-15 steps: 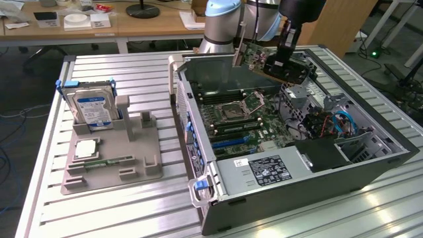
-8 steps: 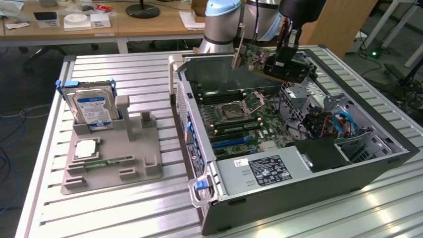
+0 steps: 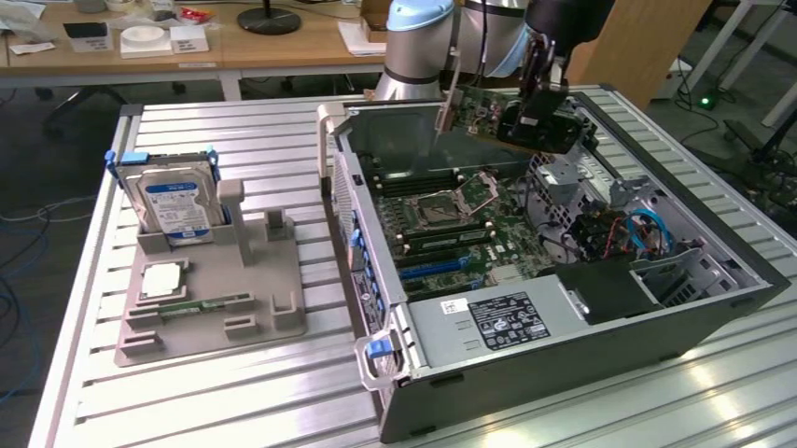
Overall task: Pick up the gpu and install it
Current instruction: 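Insert the gpu into the slot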
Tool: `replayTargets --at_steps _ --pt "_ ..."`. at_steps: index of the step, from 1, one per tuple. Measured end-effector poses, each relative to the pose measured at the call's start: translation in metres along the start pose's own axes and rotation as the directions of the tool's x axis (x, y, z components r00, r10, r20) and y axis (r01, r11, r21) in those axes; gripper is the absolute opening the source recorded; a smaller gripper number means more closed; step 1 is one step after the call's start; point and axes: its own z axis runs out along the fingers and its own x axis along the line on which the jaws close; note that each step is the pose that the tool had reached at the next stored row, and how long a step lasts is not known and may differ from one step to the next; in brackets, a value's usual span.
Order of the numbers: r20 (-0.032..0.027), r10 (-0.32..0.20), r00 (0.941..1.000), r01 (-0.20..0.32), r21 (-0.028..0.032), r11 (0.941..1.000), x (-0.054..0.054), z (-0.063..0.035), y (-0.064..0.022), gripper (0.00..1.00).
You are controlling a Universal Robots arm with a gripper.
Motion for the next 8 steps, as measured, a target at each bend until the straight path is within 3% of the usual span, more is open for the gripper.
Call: replayTargets --at_steps 8 --pt "0.0013 -0.104 0.9946 0.104 0.0022 0.9946 0.0002 0.0003 -0.0001 0.28"
